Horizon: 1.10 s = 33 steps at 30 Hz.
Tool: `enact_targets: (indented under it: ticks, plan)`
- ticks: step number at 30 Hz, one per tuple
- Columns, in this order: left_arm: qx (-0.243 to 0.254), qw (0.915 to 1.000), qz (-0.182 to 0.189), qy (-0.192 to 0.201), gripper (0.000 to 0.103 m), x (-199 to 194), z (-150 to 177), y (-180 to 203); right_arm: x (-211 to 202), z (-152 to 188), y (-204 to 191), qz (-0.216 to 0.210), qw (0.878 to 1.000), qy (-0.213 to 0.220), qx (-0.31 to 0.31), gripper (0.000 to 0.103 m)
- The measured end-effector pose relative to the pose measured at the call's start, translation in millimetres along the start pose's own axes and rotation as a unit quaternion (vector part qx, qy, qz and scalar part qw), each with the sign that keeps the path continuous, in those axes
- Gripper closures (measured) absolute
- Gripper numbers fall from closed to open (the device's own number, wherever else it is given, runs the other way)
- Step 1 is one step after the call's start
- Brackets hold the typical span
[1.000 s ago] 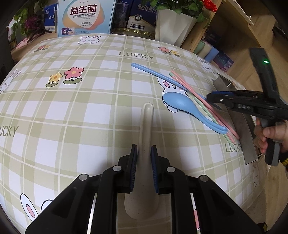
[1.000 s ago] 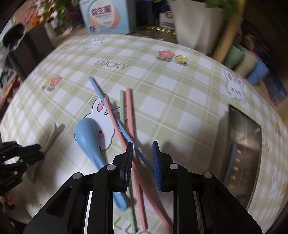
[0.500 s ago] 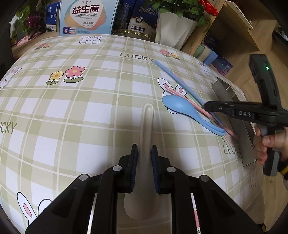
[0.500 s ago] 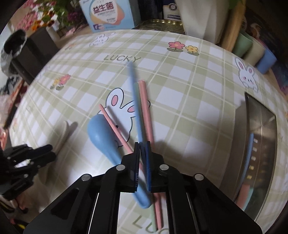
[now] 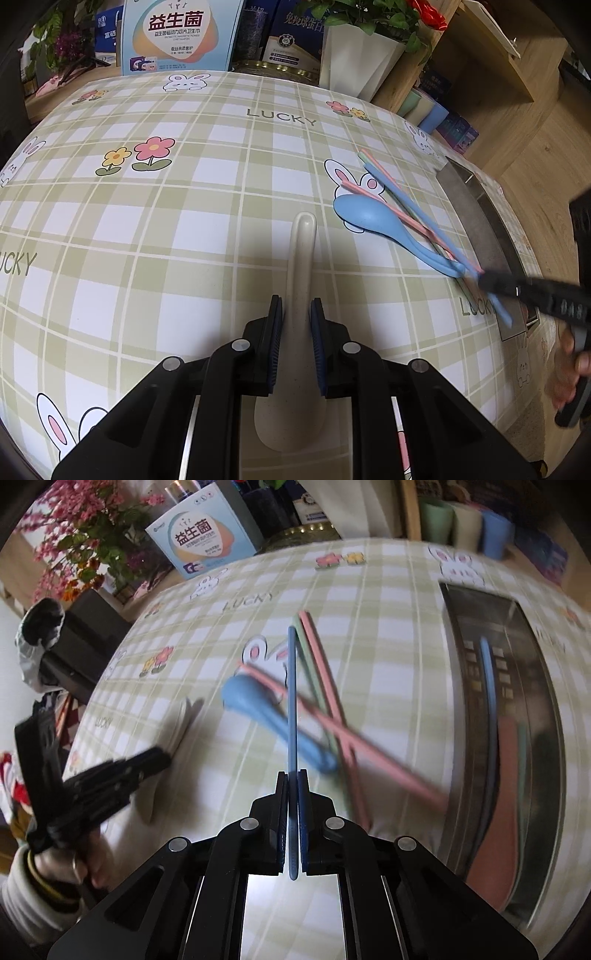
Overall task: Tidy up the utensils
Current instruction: 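Lift the blue chopstick off the table with the right tool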
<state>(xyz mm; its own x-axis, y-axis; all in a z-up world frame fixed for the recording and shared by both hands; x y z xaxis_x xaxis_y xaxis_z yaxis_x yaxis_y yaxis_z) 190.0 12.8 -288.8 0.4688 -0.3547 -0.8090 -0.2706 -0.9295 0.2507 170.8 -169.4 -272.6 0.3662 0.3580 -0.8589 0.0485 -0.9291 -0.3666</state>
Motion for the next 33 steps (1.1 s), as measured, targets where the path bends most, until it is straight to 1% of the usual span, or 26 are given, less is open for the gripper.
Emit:
enact_targets:
  ticks: [4,7,9,10,13,16,20,22,25,26,29,33]
  plan:
    - [0.002,1.0,-0.002,0.0,0.087,0,-1,0,7,22,-1,-0.003,1.0,-0.023,0.008,0.098]
    - [0.001,1.0,-0.001,-0.001,0.087,0,0,0,13,30,-2,0.0,0.999,-0.04,0.006,0.098]
    - [0.001,1.0,-0.002,-0.001,0.087,1,-1,0,15,30,-4,0.009,0.999,-0.044,0.0,0.098]
    - [0.001,1.0,-0.002,-0.001,0.087,0,0,0,14,28,-6,0.011,0.999,-0.042,-0.005,0.096]
    - [0.001,1.0,-0.001,0.0,0.087,0,-1,0,14,22,-14,0.017,0.998,-0.048,-0.027,0.096]
    - [0.0,1.0,0.0,-0.001,0.087,1,0,0,13,13,-17,0.029,0.998,-0.04,-0.042,0.096]
    - [0.001,1.0,-0.002,-0.001,0.087,1,0,0,17,-7,-20,0.049,0.997,-0.014,-0.057,0.096]
    - [0.003,1.0,-0.002,0.0,0.087,0,0,-1,22,-16,-21,0.052,0.997,0.0,-0.057,0.096]
    - [0.004,1.0,-0.003,0.0,0.087,0,0,-1,32,-25,-21,0.068,0.996,0.009,-0.06,0.096]
    - [0.004,1.0,-0.002,0.0,0.087,0,0,-1,36,-26,-20,0.076,0.995,0.01,-0.062,0.096]
    - [0.004,1.0,-0.003,0.0,0.087,0,0,-1,41,-27,-20,0.08,0.995,0.016,-0.064,0.095]
    - [0.005,1.0,-0.004,0.0,0.087,0,0,-1,47,-22,-21,0.079,0.995,0.012,-0.061,0.095]
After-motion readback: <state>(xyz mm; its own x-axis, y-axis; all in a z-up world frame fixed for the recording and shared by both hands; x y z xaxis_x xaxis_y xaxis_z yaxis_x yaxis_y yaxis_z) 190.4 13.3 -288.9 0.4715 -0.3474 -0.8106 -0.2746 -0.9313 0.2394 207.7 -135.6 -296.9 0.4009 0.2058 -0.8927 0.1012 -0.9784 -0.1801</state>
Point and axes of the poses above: each gripper's, at about its wrist camera, not at the fingertips, and x roughly the way its jaws point, y to its right, z to its underside, the point moved 7 cm from there along x, roughly the way its jaws point, and after that the axes turned 3 degrees about x, right-handed, at the moved point
